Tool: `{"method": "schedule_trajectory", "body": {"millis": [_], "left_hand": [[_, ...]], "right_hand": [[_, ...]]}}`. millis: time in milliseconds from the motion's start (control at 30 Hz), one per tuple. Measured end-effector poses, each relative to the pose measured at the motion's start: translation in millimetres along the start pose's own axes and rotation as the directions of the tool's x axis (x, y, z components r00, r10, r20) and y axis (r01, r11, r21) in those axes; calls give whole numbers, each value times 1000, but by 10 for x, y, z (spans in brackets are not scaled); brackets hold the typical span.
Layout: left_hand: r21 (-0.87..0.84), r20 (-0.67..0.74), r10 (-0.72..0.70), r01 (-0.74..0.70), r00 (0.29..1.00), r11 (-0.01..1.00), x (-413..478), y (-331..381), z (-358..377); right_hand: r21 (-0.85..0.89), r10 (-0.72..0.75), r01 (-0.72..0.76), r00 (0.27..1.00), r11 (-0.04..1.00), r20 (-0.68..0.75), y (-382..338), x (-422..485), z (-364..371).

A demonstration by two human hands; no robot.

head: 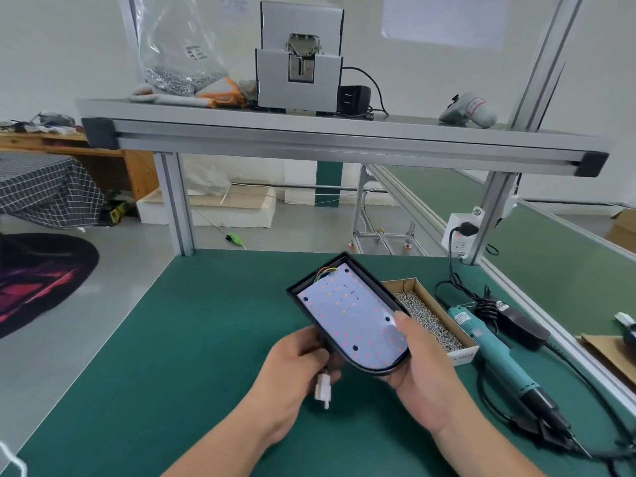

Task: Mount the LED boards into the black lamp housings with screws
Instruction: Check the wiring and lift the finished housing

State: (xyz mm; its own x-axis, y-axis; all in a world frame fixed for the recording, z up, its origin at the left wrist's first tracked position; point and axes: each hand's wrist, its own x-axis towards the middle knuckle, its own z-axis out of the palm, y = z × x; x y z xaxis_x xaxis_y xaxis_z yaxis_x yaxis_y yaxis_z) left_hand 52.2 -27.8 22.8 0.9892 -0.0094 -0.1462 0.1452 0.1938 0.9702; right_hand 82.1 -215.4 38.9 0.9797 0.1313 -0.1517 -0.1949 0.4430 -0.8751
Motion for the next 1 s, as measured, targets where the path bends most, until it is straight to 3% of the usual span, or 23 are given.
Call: {"method": "schedule_trajectory", "body": {"millis": [133, 333, 467, 567, 700, 833, 933, 1000], "left_hand": [[-186, 39, 22, -14, 999, 982, -7, -40, 38], [-165, -88, 75, -89, 993, 982, 4, 60, -86], [-208, -63, 96, -107, 993, 972, -13, 101, -136], [-198, -52, 120, -128, 991, 972, 8, 98, -140], [-157, -51, 127, -134, 991, 979, 17, 75, -136], [64, -127, 137, -130, 982, 990, -10, 14, -91], [165, -155, 103, -77, 983, 983, -8, -31, -52], [180, -167, 88, -57, 982, 982, -3, -47, -30]], "right_hand": [[-24, 50, -50, 999, 998, 17, 64, 4, 9], [-86, 143, -136, 987, 987, 79, 14, -49, -9], [-120, 183, -173, 980, 978, 76, -4, -54, -27], [-208, 147, -126, 985, 970, 88, -14, -31, -57], [-373, -15, 59, 993, 926, 120, -7, -82, -36], [-691, -151, 272, 961, 670, 232, -72, -173, 16], [-863, -86, 390, 919, 320, 384, -45, -214, 40], [-876, -88, 466, 884, 120, 458, 5, -247, 113]]}}
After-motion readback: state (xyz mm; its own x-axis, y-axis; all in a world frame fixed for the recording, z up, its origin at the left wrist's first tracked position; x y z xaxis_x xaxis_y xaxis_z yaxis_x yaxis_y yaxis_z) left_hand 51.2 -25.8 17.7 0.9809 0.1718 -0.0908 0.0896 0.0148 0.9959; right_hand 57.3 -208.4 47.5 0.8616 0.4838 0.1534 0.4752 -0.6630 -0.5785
